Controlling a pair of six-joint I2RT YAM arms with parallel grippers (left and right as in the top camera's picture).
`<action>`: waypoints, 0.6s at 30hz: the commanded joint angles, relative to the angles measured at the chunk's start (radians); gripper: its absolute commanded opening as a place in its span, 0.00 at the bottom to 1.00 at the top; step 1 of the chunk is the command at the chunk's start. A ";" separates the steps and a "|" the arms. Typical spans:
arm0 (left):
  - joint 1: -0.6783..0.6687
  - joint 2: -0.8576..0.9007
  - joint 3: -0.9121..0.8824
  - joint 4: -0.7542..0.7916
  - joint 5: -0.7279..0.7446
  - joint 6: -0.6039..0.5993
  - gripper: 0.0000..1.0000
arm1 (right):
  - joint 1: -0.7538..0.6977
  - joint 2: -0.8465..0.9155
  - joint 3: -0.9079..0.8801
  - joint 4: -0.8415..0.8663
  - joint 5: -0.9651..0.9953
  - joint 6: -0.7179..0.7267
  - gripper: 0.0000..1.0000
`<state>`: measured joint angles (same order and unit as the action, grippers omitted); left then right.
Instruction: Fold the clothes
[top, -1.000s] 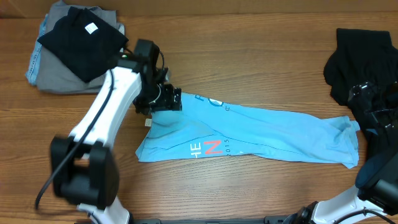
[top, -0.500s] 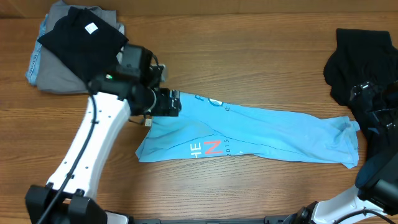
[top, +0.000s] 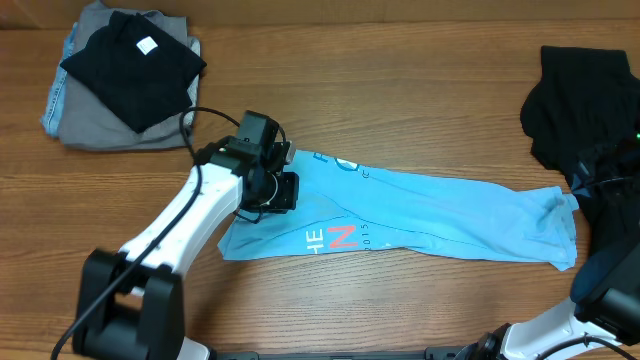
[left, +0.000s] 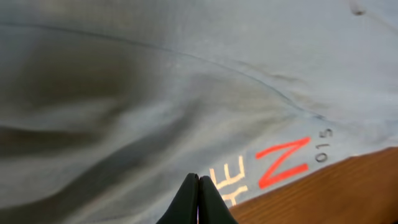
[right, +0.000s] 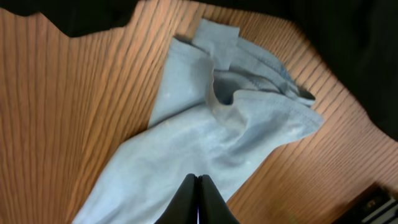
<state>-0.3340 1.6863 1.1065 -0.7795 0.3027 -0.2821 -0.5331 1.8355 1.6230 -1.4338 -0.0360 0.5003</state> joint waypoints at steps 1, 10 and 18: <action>0.010 0.095 -0.009 0.031 -0.016 -0.022 0.04 | 0.045 -0.010 -0.001 -0.007 0.006 0.001 0.04; 0.022 0.224 -0.009 0.050 -0.060 -0.057 0.04 | 0.138 -0.010 -0.001 -0.001 0.009 0.002 0.06; 0.117 0.225 -0.009 -0.022 -0.204 -0.081 0.04 | 0.178 -0.010 -0.032 0.008 0.007 0.040 0.06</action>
<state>-0.2817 1.8778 1.1110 -0.7784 0.2619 -0.3397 -0.3676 1.8355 1.6196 -1.4349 -0.0364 0.5068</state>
